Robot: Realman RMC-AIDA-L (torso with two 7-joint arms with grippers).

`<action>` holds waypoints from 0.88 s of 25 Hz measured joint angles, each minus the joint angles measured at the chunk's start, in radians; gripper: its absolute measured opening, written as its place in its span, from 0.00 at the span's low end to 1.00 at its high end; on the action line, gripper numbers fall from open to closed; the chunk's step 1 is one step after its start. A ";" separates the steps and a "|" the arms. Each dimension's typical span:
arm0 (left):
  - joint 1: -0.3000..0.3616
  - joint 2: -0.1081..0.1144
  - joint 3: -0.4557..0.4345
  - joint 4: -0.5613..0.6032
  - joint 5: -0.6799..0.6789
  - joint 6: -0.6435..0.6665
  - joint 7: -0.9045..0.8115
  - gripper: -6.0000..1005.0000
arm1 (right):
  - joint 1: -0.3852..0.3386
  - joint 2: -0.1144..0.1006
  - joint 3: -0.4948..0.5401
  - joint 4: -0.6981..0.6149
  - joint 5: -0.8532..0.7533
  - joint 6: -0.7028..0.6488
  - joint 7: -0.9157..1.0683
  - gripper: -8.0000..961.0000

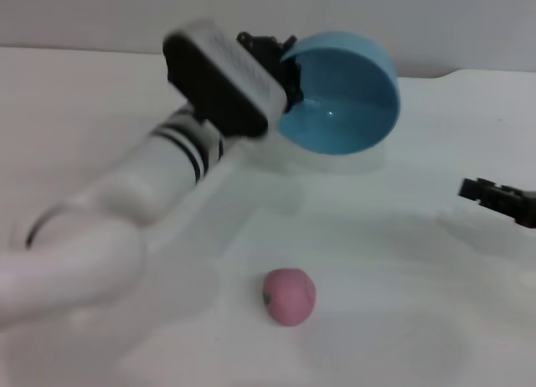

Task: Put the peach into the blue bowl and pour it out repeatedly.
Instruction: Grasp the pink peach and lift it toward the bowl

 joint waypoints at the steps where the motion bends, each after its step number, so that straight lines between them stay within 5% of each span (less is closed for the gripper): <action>1: -0.011 0.001 -0.052 0.008 0.000 0.092 -0.021 0.00 | 0.010 0.003 -0.011 -0.001 0.000 0.001 -0.003 0.49; 3: -0.056 0.004 -0.211 0.013 0.000 0.362 -0.075 0.01 | 0.030 0.009 -0.028 -0.001 -0.003 0.004 -0.015 0.49; 4: -0.056 0.004 -0.211 0.013 0.000 0.362 -0.075 0.01 | 0.042 0.012 -0.037 0.001 -0.011 0.006 -0.021 0.49; 10: -0.167 0.006 -0.602 -0.026 0.002 0.936 -0.116 0.01 | 0.134 0.028 -0.117 0.025 -0.089 0.031 -0.051 0.49; 16: -0.168 0.019 -0.806 -0.025 0.028 1.148 -0.130 0.01 | 0.230 0.030 -0.327 0.051 -0.092 0.108 -0.051 0.47; 22: -0.178 0.030 -1.053 -0.017 0.287 1.412 -0.305 0.01 | 0.317 0.032 -0.451 0.099 -0.088 0.166 -0.017 0.45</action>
